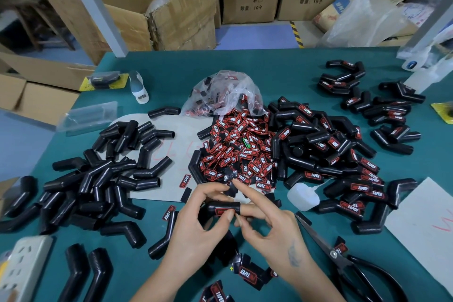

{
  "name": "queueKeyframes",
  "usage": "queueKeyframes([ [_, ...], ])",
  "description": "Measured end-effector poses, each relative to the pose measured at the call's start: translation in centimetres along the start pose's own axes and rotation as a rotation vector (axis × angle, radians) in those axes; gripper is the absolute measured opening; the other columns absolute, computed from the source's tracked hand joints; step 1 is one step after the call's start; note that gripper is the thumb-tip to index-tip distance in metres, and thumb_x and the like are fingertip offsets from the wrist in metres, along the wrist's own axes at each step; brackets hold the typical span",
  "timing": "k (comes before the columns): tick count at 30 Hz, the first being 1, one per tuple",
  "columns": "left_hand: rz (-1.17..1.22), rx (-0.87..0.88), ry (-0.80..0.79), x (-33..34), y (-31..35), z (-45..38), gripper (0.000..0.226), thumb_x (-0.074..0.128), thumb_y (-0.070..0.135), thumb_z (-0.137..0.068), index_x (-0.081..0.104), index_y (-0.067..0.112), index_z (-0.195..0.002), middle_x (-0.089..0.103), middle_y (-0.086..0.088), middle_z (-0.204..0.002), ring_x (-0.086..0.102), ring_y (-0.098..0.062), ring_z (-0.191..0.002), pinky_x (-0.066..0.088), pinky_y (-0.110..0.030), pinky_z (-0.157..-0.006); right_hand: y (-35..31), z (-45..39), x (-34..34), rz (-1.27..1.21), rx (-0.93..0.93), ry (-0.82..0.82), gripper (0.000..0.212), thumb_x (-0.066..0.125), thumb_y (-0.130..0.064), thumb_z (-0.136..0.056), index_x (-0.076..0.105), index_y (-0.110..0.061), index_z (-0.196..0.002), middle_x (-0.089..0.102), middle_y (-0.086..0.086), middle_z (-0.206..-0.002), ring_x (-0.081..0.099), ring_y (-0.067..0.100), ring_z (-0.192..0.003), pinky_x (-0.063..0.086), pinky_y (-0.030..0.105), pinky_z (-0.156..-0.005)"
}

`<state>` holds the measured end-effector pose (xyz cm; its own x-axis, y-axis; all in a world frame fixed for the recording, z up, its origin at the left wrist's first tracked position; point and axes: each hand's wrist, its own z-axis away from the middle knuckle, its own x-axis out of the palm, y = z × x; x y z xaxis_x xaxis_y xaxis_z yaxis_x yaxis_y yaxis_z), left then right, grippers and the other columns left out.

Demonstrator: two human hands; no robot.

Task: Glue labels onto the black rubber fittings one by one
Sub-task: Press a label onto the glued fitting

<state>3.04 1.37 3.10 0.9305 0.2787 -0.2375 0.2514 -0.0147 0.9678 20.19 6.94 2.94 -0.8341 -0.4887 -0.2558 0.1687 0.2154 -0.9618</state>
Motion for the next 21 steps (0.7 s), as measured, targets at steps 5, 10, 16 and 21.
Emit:
queueKeyframes([
  [5,0.025,-0.039,-0.017,-0.1,-0.1,-0.1,0.034,0.069,0.036,-0.084,0.063,0.045,-0.116,0.072,0.013,-0.107,0.068,-0.011,-0.109,0.046,-0.011,-0.093,0.0,0.1,0.1,0.036,0.027,0.006,0.082,0.07,0.005,-0.091,0.051,-0.051,-0.148,0.077,-0.014,-0.097,0.071,0.007,-0.094,0.056,0.017,-0.079],
  [10,0.032,-0.077,-0.035,-0.3,-0.3,-0.2,0.035,0.069,0.039,-0.085,0.063,0.046,-0.119,0.072,0.012,-0.107,0.068,-0.011,-0.11,0.047,-0.01,-0.089,-0.1,0.1,0.1,0.052,0.057,-0.011,0.079,0.071,0.005,-0.092,0.05,-0.044,-0.149,0.077,-0.017,-0.101,0.072,0.01,-0.101,0.054,0.014,-0.085],
  [16,-0.011,-0.083,-0.049,-0.3,-0.9,-0.2,0.043,0.072,0.03,-0.085,0.06,0.049,-0.121,0.071,0.011,-0.107,0.07,-0.015,-0.103,0.051,-0.018,-0.089,-0.4,-0.2,0.2,0.035,0.065,0.013,0.075,0.071,0.009,-0.09,0.052,-0.038,-0.145,0.076,-0.017,-0.091,0.072,0.007,-0.09,0.054,0.016,-0.085],
  [21,-0.078,-0.049,-0.038,-0.2,-1.0,-0.1,0.049,0.072,0.023,-0.084,0.058,0.05,-0.122,0.071,0.014,-0.106,0.07,-0.015,-0.106,0.051,-0.021,-0.094,0.1,-0.2,0.1,-0.006,0.069,-0.016,0.073,0.068,0.005,-0.095,0.05,-0.039,-0.149,0.077,-0.014,-0.094,0.073,0.01,-0.094,0.051,0.016,-0.092],
])
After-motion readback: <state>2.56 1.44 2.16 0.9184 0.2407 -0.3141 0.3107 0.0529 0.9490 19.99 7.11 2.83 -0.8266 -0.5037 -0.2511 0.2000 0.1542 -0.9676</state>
